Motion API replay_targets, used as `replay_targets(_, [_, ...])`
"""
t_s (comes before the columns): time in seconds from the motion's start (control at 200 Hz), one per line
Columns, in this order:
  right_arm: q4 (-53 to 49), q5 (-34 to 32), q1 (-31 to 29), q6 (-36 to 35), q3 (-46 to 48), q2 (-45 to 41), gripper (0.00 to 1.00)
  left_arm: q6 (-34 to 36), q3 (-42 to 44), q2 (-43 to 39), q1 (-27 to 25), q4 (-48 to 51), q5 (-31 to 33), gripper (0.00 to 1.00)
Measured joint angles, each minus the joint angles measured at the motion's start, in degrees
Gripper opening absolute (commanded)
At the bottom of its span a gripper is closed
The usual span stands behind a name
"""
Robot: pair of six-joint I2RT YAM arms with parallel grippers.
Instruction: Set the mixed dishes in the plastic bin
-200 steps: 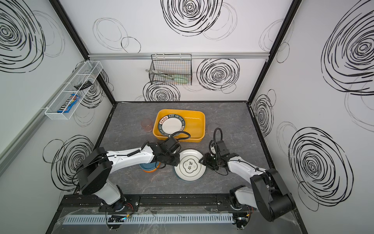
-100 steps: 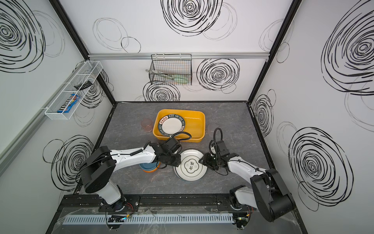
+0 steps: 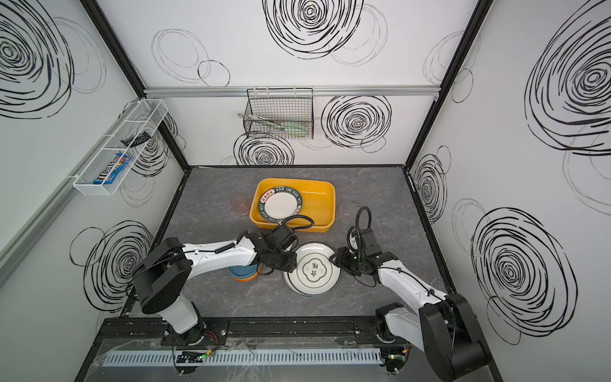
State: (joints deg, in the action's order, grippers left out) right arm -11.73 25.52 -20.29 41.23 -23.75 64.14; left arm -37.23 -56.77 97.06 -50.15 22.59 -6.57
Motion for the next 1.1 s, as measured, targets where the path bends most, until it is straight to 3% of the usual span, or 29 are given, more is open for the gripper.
replay_targets(0.355, [0.09, 0.17, 0.83, -0.17, 2.56, -0.35, 0.44, 0.42, -0.74, 0.17, -0.11, 0.17, -0.04, 0.39])
replay_targets(0.74, [0.20, 0.39, 1.14, -0.11, 4.33, -2.45, 0.22, 0.63, -1.05, 0.17, -0.44, 0.04, -0.04, 0.38])
replay_targets(1.101, [-1.22, 0.55, 1.18, -0.61, 4.26, -7.23, 0.11, 0.57, -1.05, -1.51, -0.37, 0.50, 0.26, 0.39])
